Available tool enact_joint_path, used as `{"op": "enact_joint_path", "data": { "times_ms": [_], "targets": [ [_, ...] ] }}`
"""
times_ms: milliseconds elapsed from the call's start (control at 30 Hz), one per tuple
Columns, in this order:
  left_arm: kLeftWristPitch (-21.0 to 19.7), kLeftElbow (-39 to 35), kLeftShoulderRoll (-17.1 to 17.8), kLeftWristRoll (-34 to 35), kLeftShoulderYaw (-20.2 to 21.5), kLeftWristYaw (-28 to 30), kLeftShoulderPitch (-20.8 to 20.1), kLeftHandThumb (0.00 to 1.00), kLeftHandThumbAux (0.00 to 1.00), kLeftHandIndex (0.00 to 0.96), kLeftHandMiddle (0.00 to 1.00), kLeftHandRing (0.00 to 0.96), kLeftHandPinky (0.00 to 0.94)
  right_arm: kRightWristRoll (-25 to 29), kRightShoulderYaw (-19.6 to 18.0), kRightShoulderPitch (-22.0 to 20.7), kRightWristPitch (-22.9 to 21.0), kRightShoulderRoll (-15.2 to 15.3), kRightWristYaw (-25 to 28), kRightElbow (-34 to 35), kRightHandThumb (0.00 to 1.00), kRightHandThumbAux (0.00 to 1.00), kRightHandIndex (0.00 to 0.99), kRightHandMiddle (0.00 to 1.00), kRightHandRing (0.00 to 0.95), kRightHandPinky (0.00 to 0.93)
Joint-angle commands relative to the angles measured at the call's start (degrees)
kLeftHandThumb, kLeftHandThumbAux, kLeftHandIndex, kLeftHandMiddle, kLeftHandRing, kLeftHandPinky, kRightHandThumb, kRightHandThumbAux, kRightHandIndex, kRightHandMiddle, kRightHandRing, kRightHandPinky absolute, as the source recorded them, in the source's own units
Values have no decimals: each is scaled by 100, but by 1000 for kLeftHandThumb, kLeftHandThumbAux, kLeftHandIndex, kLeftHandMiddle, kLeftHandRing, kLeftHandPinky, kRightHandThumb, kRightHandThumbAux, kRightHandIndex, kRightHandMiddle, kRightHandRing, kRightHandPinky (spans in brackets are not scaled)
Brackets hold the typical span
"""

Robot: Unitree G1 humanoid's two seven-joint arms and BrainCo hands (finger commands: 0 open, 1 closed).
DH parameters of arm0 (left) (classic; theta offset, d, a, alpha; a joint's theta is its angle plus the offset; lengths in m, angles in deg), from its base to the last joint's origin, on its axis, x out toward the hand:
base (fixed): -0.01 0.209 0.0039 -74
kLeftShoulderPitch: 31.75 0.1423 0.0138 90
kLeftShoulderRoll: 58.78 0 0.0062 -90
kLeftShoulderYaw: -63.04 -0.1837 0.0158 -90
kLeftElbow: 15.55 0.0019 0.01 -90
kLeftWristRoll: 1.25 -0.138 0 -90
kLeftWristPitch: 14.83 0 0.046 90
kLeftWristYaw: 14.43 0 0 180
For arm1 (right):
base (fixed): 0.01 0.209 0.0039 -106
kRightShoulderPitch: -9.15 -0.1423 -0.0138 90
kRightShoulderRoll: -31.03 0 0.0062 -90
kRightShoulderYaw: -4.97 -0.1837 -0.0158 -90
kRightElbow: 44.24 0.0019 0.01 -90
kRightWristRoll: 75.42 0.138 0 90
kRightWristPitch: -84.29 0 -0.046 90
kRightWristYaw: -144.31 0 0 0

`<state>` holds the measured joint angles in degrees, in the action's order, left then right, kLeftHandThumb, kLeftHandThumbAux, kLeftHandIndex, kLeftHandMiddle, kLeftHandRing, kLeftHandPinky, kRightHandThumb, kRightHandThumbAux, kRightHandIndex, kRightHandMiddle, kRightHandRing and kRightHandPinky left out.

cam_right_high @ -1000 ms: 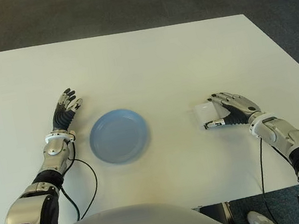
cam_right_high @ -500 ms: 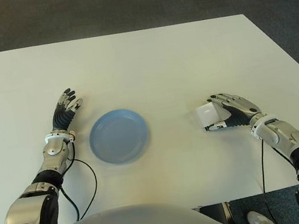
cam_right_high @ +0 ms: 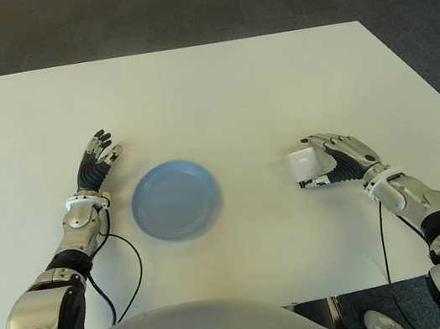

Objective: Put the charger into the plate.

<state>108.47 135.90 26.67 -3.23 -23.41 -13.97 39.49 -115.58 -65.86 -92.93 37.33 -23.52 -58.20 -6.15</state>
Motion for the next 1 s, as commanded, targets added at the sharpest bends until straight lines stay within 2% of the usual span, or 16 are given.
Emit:
{"op": "enact_joint_path", "data": {
  "times_ms": [33,100,200,300,367,500,700,1000],
  "targets": [
    [-456,317,-58,-96,-92,144,483,0,533,65,121,108,93,-251,127,-35,118,-138,-477,-174,562,474,374,477,499,536],
    [-462,315,-50,-90,-87,149,483,0,533,68,123,111,102,-409,195,-89,149,-149,-809,-194,622,474,454,574,584,622],
    [-460,313,-47,-89,-86,150,483,0,532,71,125,113,108,-565,281,-162,164,-168,-1121,-255,684,472,526,643,647,690],
    [-477,320,-42,-91,-87,153,474,0,531,74,127,115,111,-715,368,-219,170,-178,-1454,-271,726,484,585,681,683,728],
    [-477,321,-38,-100,-94,151,472,0,531,79,128,115,112,-823,415,-248,142,-194,-1706,-237,792,529,642,724,726,761],
    [-448,305,-31,-96,-96,170,495,0,528,82,127,113,107,-1107,520,-263,-23,-189,-2306,-189,854,592,728,789,788,806],
    [-419,275,-35,-87,-91,176,519,0,522,82,127,109,98,-1216,622,-341,-86,-205,-2486,-202,859,638,799,845,841,843],
    [-427,260,-40,-72,-75,178,523,0,525,86,130,109,99,-1041,608,-365,124,-218,-2316,-221,842,642,802,842,838,817]
  ]
}}
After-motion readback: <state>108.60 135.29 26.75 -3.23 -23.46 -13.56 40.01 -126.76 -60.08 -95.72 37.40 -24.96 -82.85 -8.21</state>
